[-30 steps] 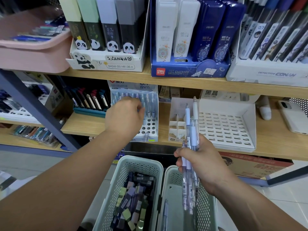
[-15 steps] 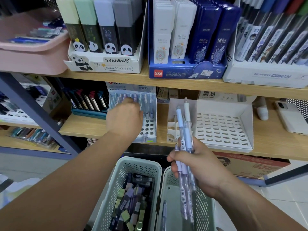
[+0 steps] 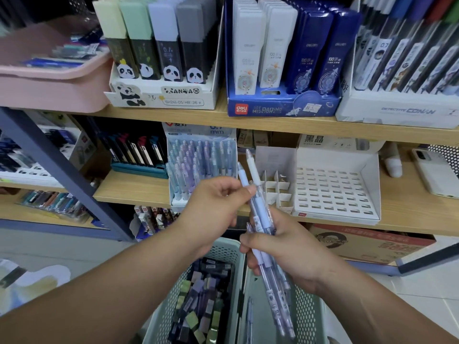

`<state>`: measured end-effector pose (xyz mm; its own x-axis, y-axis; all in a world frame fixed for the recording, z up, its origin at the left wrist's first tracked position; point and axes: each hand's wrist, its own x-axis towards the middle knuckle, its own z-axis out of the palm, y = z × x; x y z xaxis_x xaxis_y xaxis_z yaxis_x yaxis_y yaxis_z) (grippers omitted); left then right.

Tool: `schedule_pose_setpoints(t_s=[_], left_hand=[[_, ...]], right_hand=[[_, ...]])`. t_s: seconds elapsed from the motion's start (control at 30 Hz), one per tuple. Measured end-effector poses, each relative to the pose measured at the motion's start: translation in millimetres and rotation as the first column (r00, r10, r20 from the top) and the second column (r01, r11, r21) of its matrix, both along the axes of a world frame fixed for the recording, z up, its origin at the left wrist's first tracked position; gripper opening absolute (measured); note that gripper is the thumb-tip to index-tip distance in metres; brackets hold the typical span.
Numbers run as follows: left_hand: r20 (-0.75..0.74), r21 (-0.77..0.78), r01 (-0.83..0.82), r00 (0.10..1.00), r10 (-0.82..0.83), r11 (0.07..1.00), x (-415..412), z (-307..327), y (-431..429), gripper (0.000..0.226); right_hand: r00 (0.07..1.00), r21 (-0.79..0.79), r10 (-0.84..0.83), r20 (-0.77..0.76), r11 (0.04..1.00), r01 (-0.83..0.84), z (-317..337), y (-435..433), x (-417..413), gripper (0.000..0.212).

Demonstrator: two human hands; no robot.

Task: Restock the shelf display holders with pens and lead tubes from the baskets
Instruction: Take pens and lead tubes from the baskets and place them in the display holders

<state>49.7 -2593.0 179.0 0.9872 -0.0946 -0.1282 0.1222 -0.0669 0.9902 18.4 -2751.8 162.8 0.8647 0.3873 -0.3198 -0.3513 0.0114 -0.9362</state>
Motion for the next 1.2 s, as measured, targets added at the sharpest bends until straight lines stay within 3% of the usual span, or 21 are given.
schedule_pose_setpoints(t_s=[0.13, 0.33, 0.5, 0.6, 0.77, 0.83, 0.97, 1.2], left_hand=[[-0.135, -0.104, -0.055, 0.99, 0.041, 0.993, -2, -5, 7, 0.018], [-0.19, -0.219, -0.134, 0.977, 0.092, 0.966, 0, -5, 13, 0.021], [-0.218, -0.299, -0.181, 0.969, 0.117, 0.937, 3, -3, 14, 0.022], [-0.232, -0.319, -0.223, 0.961, 0.153, 0.921, 5, -2, 16, 0.006], [-0.247, -0.405, -0.295, 0.947, 0.207, 0.865, 9, 0, 22, 0.017], [-0.225, -0.436, -0.302, 0.949, 0.222, 0.848, 11, 1, 23, 0.017], [-0.15, -0.388, -0.293, 0.956, 0.253, 0.874, 12, 0, 25, 0.024], [0.028, -0.165, -0.346, 0.934, 0.355, 0.924, 12, -4, 29, 0.031]], right_hand=[[1.0, -0.02, 0.004, -0.01, 1.0, -0.004, -1, 7, -2, 0.024], [1.0, -0.001, 0.0, -0.009, 1.0, 0.0, 0, 13, 1, 0.021], [1.0, 0.058, -0.005, -0.022, 0.998, 0.006, -2, 15, 3, 0.039], [0.998, 0.096, -0.029, -0.057, 0.995, 0.035, -5, 13, 4, 0.049], [0.994, 0.129, -0.103, -0.037, 0.986, 0.107, -5, 10, 6, 0.03], [0.988, 0.125, -0.154, -0.029, 0.98, 0.157, -5, 8, 7, 0.034], [0.969, 0.126, -0.247, -0.009, 0.961, 0.246, -4, 2, 11, 0.021], [0.943, 0.178, -0.332, 0.016, 0.929, 0.324, -2, -3, 16, 0.009]])
